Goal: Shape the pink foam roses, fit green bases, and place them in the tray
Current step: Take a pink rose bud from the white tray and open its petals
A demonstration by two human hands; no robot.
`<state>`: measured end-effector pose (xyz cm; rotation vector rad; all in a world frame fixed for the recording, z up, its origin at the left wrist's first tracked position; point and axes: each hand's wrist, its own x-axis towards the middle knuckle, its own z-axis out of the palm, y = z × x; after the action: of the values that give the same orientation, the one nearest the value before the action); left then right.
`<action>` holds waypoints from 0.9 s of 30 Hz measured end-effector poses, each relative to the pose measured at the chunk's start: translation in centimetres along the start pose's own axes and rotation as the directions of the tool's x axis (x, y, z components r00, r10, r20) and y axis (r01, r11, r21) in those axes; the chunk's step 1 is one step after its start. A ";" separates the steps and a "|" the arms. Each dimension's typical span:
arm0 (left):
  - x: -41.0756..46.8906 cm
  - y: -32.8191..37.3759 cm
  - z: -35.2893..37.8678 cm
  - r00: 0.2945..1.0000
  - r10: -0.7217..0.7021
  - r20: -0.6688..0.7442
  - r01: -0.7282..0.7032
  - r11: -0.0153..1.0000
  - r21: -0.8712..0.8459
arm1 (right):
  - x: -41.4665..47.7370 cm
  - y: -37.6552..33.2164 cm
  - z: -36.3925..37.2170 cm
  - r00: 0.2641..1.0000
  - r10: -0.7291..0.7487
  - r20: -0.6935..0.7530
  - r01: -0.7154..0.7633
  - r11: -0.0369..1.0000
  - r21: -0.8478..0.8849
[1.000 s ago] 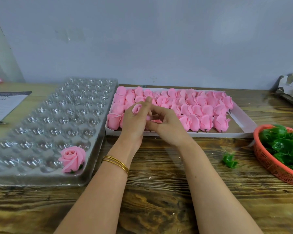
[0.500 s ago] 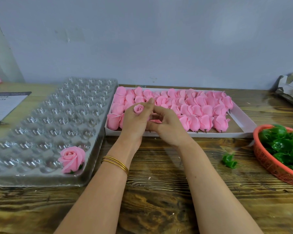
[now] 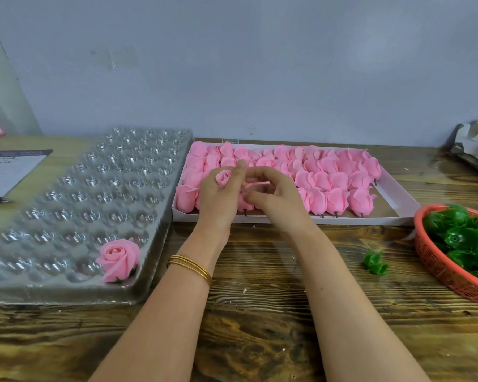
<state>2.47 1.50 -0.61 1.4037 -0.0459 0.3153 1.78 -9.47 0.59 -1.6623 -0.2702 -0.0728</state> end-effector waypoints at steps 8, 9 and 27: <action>-0.3 -0.3 0.4 0.994 0.107 0.018 -0.109 0.972 0.208 | 0.0 -0.4 0.5 0.996 -0.025 -0.085 0.033 0.995 0.093; -0.3 -0.4 0.4 0.993 0.111 0.030 -0.115 0.967 0.228 | 0.0 -0.4 0.6 0.996 -0.032 -0.080 0.038 0.996 0.077; -0.4 -0.4 0.8 0.988 0.130 0.088 -0.151 0.940 0.306 | -0.1 -0.4 0.6 0.999 -0.043 -0.030 0.042 0.998 -0.048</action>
<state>2.28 0.59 -0.98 1.7299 -0.1576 0.4073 1.53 -8.89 0.86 -1.7009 -0.2822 -0.1376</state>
